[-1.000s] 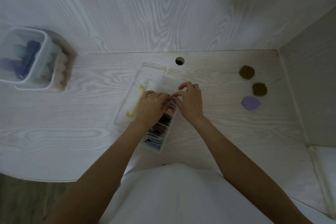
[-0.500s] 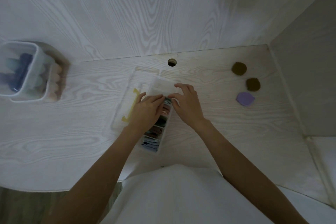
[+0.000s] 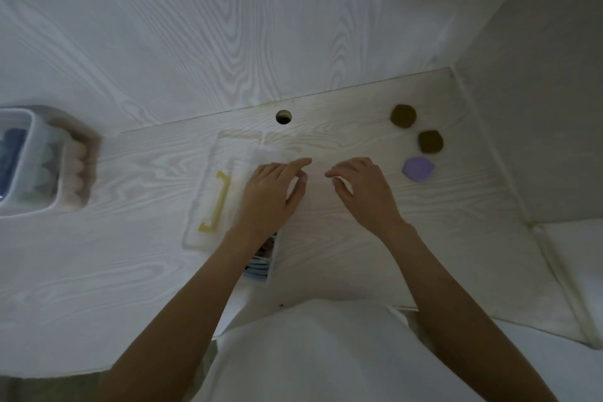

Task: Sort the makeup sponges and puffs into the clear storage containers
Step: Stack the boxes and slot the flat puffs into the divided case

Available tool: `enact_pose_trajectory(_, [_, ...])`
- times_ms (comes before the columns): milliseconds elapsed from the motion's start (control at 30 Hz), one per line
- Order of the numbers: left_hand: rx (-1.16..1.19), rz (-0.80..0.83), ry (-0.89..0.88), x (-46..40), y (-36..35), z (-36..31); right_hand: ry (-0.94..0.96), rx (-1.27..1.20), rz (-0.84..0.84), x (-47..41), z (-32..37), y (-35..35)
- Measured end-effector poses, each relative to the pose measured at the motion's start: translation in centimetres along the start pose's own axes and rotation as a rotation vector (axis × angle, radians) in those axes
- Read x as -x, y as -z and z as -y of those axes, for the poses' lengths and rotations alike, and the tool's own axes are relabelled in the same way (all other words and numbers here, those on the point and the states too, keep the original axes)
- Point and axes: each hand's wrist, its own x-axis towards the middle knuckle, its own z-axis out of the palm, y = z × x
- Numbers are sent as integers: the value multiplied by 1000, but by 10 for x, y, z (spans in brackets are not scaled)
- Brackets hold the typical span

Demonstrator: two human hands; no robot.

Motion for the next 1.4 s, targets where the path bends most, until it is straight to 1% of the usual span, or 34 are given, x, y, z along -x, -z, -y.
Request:
enact_pose_trajectory(67, [75, 13, -38, -17, -12, -14, -147, 6, -67, 16, -29, 17])
enact_pose_trajectory(100, [120, 55, -32, -26, -21, -21, -238, 20, -94, 23, -46, 25])
enact_pose_trajectory(200, [208, 256, 79, -54, -52, -33, -410, 75, -100, 30, -97, 39])
enact_pose_trajectory(300, [218, 463, 189, -84, -87, -41, -597, 66, -95, 18, -130, 48])
enact_pose_trajectory(367, [189, 532, 241, -108, -114, -48, -622, 68, -82, 3, -146, 52])
enact_pose_trajectory(467, [190, 568, 307, -139, -152, -55, -615, 84, 54, -18, -165, 51])
enact_pose_trajectory(533, [179, 566, 299, -158, -174, -61, -551, 137, 115, -21, -173, 46])
enact_pose_trajectory(633, [143, 556, 284, -180, -195, -66, -492, 108, 58, -16, -176, 42])
enact_pose_trajectory(733, [-22, 574, 190, -189, -204, -64, -500, 59, 32, -11, -174, 39])
enact_pose_trajectory(767, [-92, 572, 143, -190, -205, -63, -515, 24, 12, -10, -173, 39])
enact_pose_trajectory(833, [-117, 518, 130, -187, -201, -62, -566, -75, -49, -11, -169, 39])
enact_pose_trajectory(900, [-16, 459, 184, -179, -190, -62, -587, -142, -99, -11, -159, 39])
enact_pose_trajectory(967, [155, 407, 268, -163, -171, -61, -557, -162, -135, -10, -146, 40])
enact_pose_trajectory(1033, [302, 370, 323, -142, -145, -60, -494, -148, -176, -5, -133, 44])
enact_pose_trajectory(1067, [340, 338, 334, -125, -125, -56, -425, -140, -183, 0, -122, 43])
enact_pose_trajectory(1133, [406, 266, 309, -99, -92, -53, -318, -131, -206, 10, -105, 47])
enact_pose_trajectory(1200, [416, 153, 283, -66, -53, -40, -272, -199, -191, 18, -80, 43])
enact_pose_trajectory(1267, [394, 63, 312, -42, -23, -22, -252, -280, -154, 22, -61, 36])
enact_pose_trajectory(1333, [326, 10, 369, -28, -1, -1, -224, -332, -100, 22, -46, 27])
enact_pose_trajectory(1400, [213, -1, 393, -22, 13, 21, -213, -364, -56, 20, -31, 19])
